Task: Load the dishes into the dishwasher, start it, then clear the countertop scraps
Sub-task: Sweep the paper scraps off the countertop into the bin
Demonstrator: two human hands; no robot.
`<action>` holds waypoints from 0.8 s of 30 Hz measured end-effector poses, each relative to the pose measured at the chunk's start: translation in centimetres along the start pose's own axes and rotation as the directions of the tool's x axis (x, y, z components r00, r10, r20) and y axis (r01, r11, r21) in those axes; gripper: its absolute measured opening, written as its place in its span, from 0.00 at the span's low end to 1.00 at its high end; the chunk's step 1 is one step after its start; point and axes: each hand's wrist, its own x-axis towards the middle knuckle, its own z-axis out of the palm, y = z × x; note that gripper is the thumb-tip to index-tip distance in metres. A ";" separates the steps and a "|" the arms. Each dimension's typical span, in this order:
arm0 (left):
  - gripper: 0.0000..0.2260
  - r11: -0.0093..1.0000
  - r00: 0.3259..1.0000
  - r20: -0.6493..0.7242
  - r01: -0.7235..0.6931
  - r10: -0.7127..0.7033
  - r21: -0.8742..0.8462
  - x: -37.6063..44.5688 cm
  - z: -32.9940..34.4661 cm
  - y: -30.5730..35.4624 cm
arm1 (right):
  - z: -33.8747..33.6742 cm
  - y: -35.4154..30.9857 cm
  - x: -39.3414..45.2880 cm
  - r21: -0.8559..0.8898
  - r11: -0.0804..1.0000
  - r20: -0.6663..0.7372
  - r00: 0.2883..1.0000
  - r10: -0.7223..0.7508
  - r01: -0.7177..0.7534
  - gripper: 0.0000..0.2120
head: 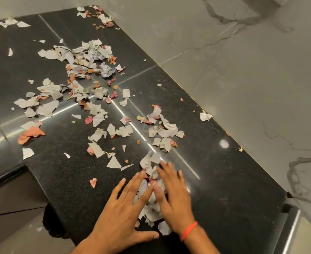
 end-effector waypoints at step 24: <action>0.33 0.926 0.951 -0.309 -0.129 0.014 -0.355 -2.0 -0.7 -1.8 | 3.6 -3.2 -2.7 -0.237 0.962 -0.070 0.990 0.119 -0.133 0.50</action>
